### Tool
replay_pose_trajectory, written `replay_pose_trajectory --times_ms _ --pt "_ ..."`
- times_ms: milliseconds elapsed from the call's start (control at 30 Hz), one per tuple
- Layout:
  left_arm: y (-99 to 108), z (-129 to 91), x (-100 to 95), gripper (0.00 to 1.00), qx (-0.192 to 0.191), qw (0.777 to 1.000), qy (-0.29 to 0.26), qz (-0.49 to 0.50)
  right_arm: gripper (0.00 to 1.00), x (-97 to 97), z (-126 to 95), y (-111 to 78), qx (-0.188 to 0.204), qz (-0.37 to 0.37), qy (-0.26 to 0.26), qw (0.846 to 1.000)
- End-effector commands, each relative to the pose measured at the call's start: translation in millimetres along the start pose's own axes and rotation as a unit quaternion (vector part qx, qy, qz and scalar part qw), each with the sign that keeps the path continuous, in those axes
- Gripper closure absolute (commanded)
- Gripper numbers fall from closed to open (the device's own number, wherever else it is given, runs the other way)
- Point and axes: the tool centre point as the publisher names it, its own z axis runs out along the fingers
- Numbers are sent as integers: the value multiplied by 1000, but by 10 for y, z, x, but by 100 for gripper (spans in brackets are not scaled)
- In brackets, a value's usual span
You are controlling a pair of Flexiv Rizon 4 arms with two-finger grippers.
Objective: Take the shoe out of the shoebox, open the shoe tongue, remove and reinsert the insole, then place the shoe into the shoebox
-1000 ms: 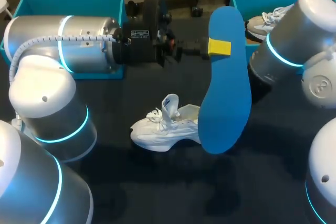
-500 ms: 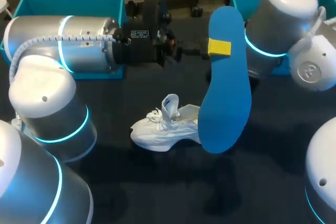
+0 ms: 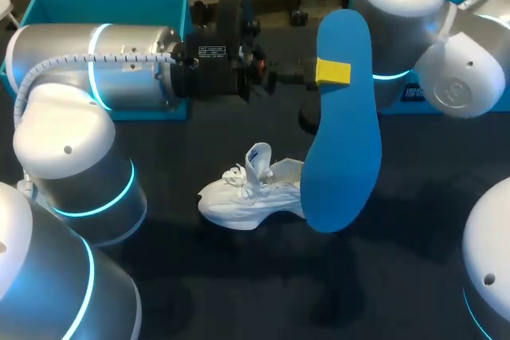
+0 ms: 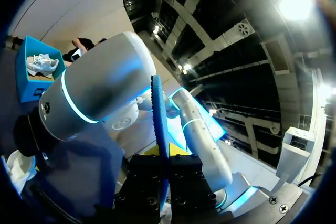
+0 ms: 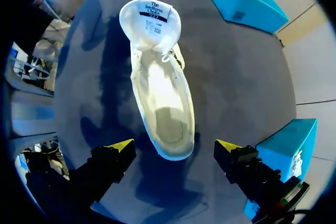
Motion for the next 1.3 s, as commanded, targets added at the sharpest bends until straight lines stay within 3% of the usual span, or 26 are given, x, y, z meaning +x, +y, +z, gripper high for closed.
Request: replay_pose_trajectory --times_ms 33,1300 --pt "16 7 -3 100 2 1000 0 0 0 -21 43 81 21 -7 1 1000" --pt "16 7 -3 100 2 1000 0 0 0 25 129 144 15 -43 14 999"
